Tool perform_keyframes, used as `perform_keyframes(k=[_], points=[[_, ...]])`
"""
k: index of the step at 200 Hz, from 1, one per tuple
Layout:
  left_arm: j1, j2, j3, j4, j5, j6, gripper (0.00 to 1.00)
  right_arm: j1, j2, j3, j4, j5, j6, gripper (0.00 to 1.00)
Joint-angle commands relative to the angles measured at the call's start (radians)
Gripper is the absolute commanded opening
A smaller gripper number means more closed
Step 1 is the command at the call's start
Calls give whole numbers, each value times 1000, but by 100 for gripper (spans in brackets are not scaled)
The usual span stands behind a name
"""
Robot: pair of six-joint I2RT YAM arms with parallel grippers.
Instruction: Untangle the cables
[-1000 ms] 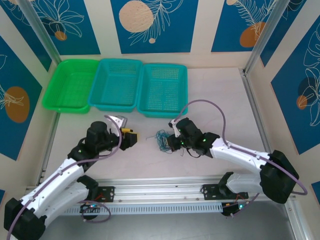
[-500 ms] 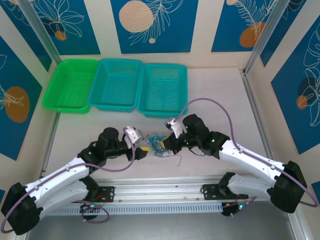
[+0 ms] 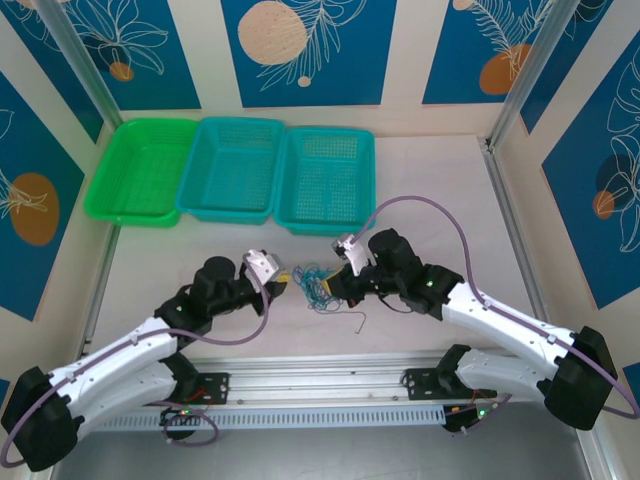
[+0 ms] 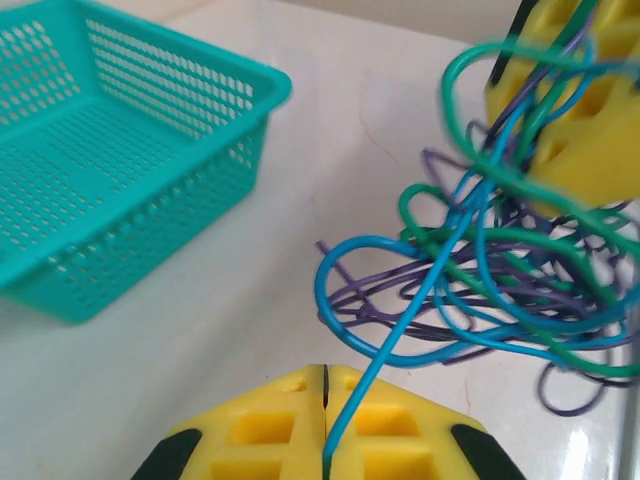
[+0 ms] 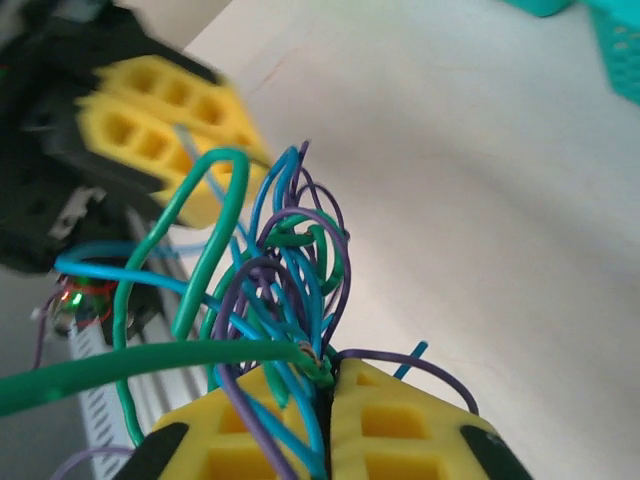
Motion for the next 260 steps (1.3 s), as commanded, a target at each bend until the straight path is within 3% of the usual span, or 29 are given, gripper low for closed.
perform_keyframes(k=[1,14,27,46,72,91,128,154,172,187,201,228,260], points=[[-3,-65,17,-42,-185,-63,0,-6,30,-93,-5,304,142,18],[-5,-95,13,-36,-208,-95,0,-15,74,-138,20,279,193,26],[-4,-100,-11,31,-142,-138,0,1,107,-150,30,212,203,35],[-4,-43,-58,163,-64,-216,0,45,112,-130,13,221,198,49],[-6,50,-55,136,-132,-271,0,65,27,-92,-13,245,171,64],[-6,53,-52,124,-155,-302,0,90,-28,-104,83,203,139,71],[-6,-49,-29,94,-179,-329,0,180,77,-106,354,370,22,81],[-6,-97,32,28,-172,-323,0,225,302,10,408,557,-2,81],[-6,-125,80,-17,-161,-311,0,235,462,98,389,668,17,76],[-6,-163,125,-87,-199,-304,0,221,556,129,375,756,70,57],[-4,-236,153,-173,-307,-311,0,183,593,122,330,786,165,38],[0,-401,190,-362,-558,-331,0,88,564,52,221,785,325,41],[2,-465,190,-513,-729,-400,0,30,454,-38,193,745,337,47]])
